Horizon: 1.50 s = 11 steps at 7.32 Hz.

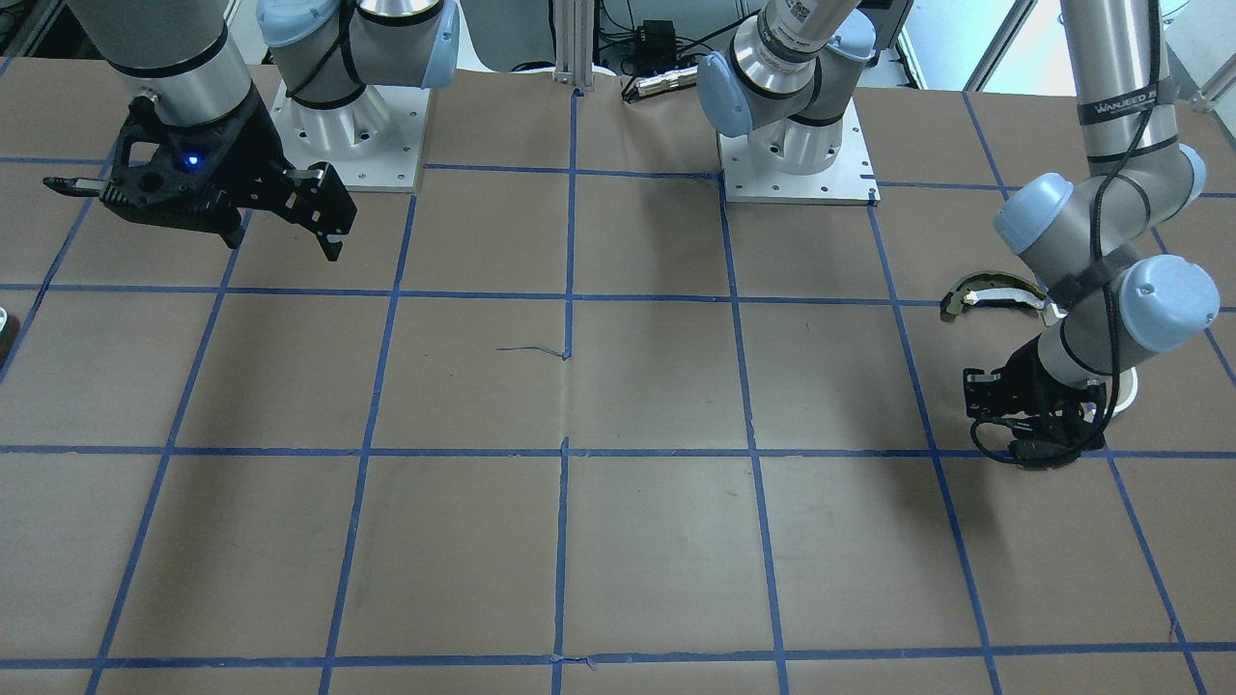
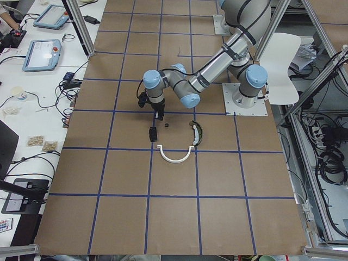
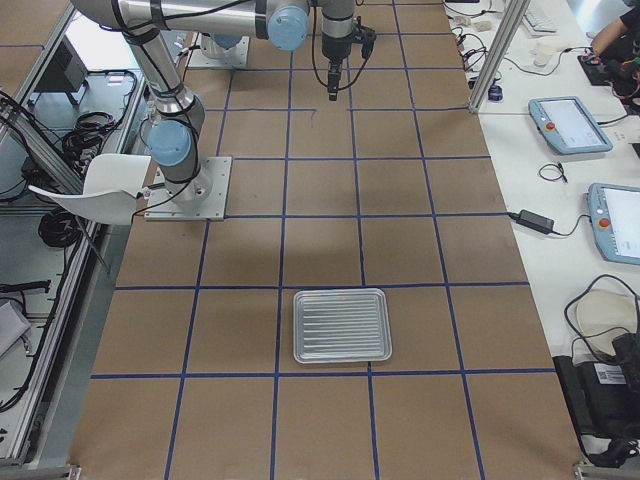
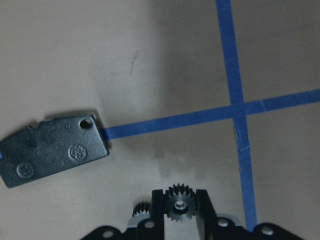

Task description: Place bearing gear from tray to pile

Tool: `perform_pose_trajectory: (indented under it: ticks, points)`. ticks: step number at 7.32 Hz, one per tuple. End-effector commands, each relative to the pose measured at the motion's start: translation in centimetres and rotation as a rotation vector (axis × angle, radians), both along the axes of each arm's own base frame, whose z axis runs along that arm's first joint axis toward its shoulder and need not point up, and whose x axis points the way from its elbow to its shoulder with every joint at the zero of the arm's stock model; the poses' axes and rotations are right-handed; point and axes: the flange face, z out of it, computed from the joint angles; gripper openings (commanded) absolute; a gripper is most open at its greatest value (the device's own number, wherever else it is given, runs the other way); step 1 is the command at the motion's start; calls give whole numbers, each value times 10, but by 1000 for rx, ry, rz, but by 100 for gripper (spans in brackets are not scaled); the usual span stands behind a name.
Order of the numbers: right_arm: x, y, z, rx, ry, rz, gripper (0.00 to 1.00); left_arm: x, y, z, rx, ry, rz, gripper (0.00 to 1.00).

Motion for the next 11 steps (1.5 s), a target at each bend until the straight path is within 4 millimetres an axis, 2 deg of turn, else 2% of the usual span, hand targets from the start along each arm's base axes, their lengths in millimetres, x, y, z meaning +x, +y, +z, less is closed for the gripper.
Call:
perform_pose_trajectory:
  ticks: [1,7,8,9,10,11]
  points:
    - [0,3,2,-5,1,-2,100,3,2,-6,15,3,7,0]
    - [0,4,1,-2,0,-4,100,0,12,-9,33,7,18,2]
    - [0,4,1,-2,1,-4,100,0,13,-9,38,4,17,16]
    - [0,4,1,-2,1,-9,100,0,13,-9,38,4,17,41]
    - [0,4,1,-3,1,-10,100,0,13,-9,38,4,18,62]
    - [0,4,1,-3,1,-10,100,0,13,-9,40,4,18,70]
